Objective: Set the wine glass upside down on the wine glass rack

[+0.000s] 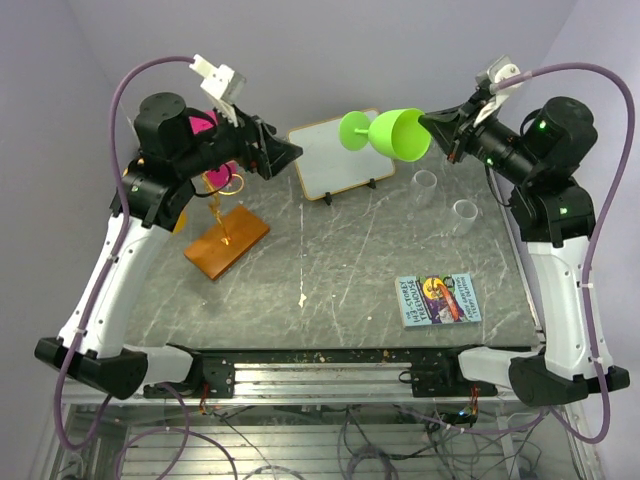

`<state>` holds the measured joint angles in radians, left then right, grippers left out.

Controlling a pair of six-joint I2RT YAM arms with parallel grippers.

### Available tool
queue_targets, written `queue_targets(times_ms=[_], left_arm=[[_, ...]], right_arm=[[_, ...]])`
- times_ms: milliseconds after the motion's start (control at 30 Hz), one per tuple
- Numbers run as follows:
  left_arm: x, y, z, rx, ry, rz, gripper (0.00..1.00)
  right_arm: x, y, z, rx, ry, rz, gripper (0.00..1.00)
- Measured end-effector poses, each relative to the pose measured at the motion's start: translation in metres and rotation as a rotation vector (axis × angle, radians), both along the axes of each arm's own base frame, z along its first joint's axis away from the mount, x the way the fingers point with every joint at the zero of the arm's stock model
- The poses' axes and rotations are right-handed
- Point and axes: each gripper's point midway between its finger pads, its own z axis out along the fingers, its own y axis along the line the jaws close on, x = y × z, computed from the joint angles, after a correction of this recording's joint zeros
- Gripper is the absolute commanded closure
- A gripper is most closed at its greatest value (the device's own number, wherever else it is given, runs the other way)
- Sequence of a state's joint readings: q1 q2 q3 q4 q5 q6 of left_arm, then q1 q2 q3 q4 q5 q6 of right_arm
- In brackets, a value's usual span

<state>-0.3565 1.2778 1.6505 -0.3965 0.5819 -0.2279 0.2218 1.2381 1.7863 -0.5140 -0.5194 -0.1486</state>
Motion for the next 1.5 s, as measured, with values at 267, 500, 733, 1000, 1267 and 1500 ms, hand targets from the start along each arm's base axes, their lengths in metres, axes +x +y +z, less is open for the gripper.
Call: queue_targets(times_ms=[267,500,733,1000,1267,1500], left_arm=[[0.016,-0.041,-0.018,-0.037,0.145,-0.054,0.09],[0.023,-0.067,-0.035,-0.074,0.246,-0.083,0.26],[0.024,-0.079,-0.037,-0.114,0.284,-0.106,0.50],[0.018,-0.087,-0.041,-0.141,0.318,-0.156,0.64],[0.019,-0.091,-0.045,-0.155,0.345,-0.171,0.83],[0.023,-0.091,-0.051,-0.156,0.362,-0.156,0.93]], right_arm=[[-0.015,0.016,0.014,0.024,-0.010,0.121,1.00],[-0.024,0.021,0.013,0.022,-0.004,0.171,1.00],[-0.036,0.020,0.016,0.021,-0.016,0.179,1.00],[-0.037,0.022,0.011,0.022,-0.005,0.190,1.00],[-0.031,0.023,-0.002,0.019,0.018,0.192,1.00],[-0.031,0.023,-0.007,0.014,0.021,0.193,0.78]])
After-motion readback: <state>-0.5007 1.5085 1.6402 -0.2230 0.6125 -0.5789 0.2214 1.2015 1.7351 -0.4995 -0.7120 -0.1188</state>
